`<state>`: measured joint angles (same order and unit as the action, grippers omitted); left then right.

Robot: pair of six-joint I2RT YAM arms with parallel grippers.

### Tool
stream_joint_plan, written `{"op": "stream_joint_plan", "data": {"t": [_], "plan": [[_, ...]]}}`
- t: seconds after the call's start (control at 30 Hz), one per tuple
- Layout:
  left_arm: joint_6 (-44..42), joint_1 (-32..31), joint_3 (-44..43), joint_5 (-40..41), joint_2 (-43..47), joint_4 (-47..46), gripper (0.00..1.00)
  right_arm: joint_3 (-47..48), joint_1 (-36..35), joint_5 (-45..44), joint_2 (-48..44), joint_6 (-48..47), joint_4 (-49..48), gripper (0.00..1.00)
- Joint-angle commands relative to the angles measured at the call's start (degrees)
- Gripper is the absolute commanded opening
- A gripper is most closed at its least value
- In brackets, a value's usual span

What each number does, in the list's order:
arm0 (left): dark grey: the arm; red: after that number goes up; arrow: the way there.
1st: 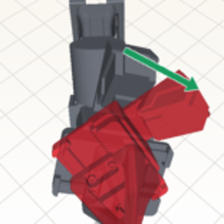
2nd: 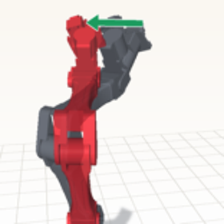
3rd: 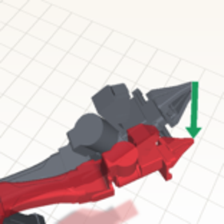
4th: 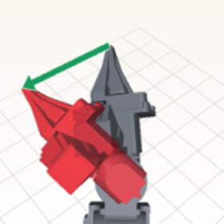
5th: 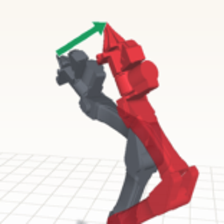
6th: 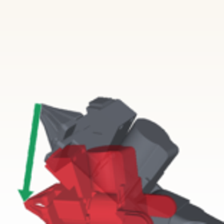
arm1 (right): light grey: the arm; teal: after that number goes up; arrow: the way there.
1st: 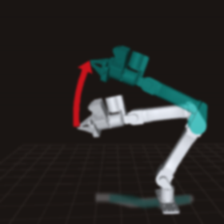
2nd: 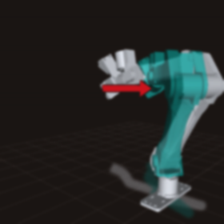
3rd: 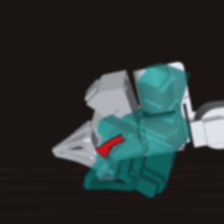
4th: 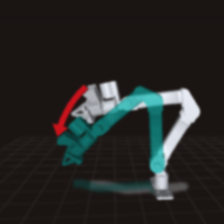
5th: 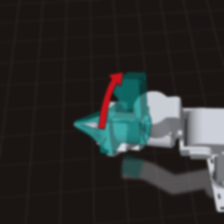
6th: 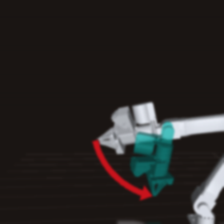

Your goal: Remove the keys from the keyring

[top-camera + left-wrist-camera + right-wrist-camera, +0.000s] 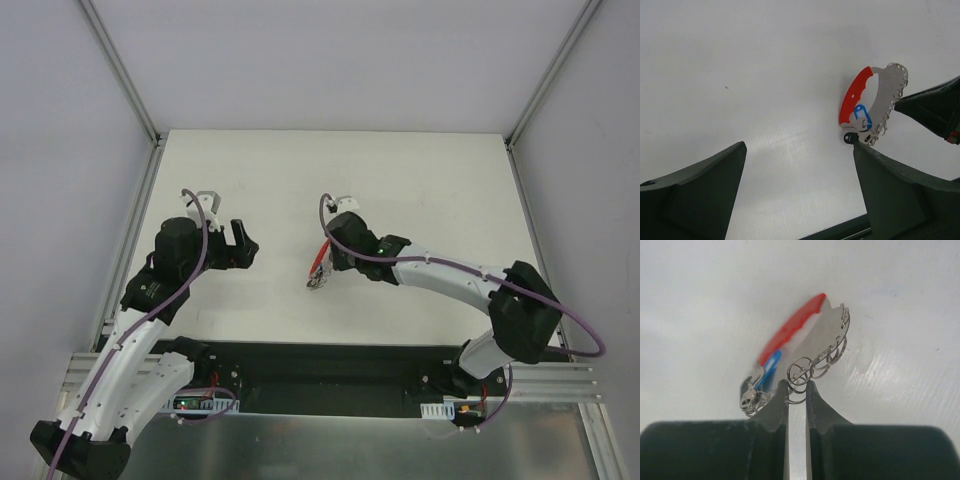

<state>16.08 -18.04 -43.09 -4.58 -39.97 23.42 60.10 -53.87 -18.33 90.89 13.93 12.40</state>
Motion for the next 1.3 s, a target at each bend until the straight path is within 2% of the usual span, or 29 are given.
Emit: {"op": "stream_joint_plan", "data": {"t": [0.0, 0.07, 0.1, 0.17, 0.3, 0.4, 0.43, 0.5, 0.63, 0.8, 0.83, 0.87, 0.9, 0.97, 1.03, 1.17, 1.27], "plan": [[2.3, -0.3, 0.2, -6.7, 0.2, -0.7, 0.89, 0.1, -0.1, 2.9, -6.7, -7.1, -2.6, 0.01], [3.1, -0.3, 0.3, -10.1, -2.3, -1.4, 0.91, 0.9, 0.0, 3.4, -8.0, -7.5, -0.5, 0.01], [3.3, -0.3, 0.4, -14.8, -4.7, -2.7, 0.92, 1.3, 0.0, 4.1, -9.4, -7.9, 0.2, 0.01], [3.4, -0.3, 0.2, -19.2, -7.4, -4.1, 0.92, 1.4, -0.1, 4.4, -11.1, -7.9, 2.1, 0.01], [2.1, 0.1, -0.8, -27.4, -12.6, -10.7, 0.93, 1.6, 0.0, 4.1, -16.1, -8.0, 5.4, 0.01], [1.5, 2.9, -2.8, -37.8, -16.4, -15.5, 0.94, 1.6, -0.1, 7.3, -20.2, -9.9, 6.8, 0.01], [2.0, 3.8, -2.8, -44.1, -17.4, -20.8, 0.93, 2.0, -0.1, 8.4, -22.3, -10.4, 7.1, 0.01], [4.7, 5.5, -1.7, -50.2, -20.0, -27.1, 0.92, 2.7, -0.1, 10.8, -24.3, -11.2, 7.8, 0.01], [10.5, 5.8, 1.1, -62.8, -23.6, -48.3, 0.92, 5.1, -0.4, 14.4, -28.7, -10.3, 8.2, 0.01], [15.0, 5.0, -0.5, -73.2, -28.9, -57.7, 0.96, 7.9, -0.7, 14.8, -32.8, -7.9, 6.9, 0.01], [16.7, 4.2, -0.9, -74.5, -30.0, -60.0, 0.96, 8.1, -0.8, 15.0, -33.1, -7.5, 6.4, 0.01], [19.2, 3.5, -0.8, -75.7, -31.0, -68.2, 0.96, 8.4, -0.8, 15.2, -33.6, -6.6, 6.2, 0.01], [25.2, 2.8, -0.6, -76.5, -32.4, -72.7, 0.97, 8.9, -0.9, 15.6, -34.0, -6.4, 5.9, 0.01], [29.3, 0.3, -0.6, -76.0, -33.3, -79.6, 0.97, 9.3, -0.9, 16.4, -34.3, -5.9, 5.4, 0.01], [29.9, -2.9, -2.1, -74.6, -34.6, -81.7, 0.97, 9.3, -0.8, 16.8, -34.6, -5.6, 4.1, 0.01], [30.5, -4.9, -3.5, -73.2, -38.4, -83.5, 0.96, 10.3, -0.8, 20.1, -33.6, -4.6, 1.8, 0.01], [36.1, -4.9, -3.1, -71.9, -41.9, -93.5, 0.96, 10.5, -0.9, 20.7, -33.9, -4.5, 0.4, 0.01]]}}
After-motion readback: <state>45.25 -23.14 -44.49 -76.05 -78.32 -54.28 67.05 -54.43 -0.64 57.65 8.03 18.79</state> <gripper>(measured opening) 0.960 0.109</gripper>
